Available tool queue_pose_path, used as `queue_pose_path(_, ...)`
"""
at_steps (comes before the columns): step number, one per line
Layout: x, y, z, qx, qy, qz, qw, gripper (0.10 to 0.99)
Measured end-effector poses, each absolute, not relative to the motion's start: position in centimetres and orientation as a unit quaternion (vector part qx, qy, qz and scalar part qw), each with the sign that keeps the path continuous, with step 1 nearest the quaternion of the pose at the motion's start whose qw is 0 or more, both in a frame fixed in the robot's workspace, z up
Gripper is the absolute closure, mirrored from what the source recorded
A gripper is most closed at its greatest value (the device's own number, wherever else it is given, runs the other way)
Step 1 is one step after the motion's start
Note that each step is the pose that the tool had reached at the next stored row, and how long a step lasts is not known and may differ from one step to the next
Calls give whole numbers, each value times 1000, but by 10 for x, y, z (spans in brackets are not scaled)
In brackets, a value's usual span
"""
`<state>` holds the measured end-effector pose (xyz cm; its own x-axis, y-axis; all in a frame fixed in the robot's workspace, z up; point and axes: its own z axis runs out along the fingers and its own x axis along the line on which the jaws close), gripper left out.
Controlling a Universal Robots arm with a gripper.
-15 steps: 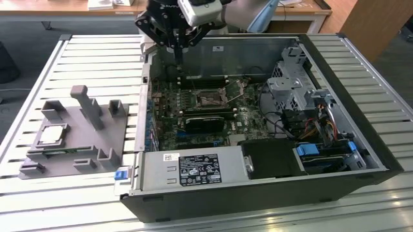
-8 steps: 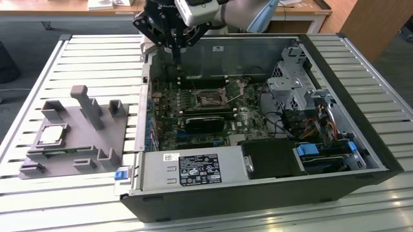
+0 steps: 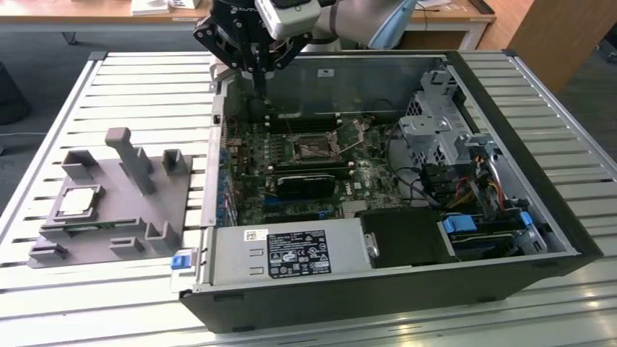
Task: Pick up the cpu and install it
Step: 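Reach for the cpu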
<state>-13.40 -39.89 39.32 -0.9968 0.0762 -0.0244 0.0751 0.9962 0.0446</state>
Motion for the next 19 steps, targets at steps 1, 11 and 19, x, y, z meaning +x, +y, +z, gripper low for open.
queue_pose_path(1, -135, -399, 393, 38, 999, 22, 13, 980)
queue_pose_path(11, -139, -399, 393, 38, 999, 22, 13, 980)
queue_pose_path(19, -143, -399, 393, 38, 999, 22, 13, 980)
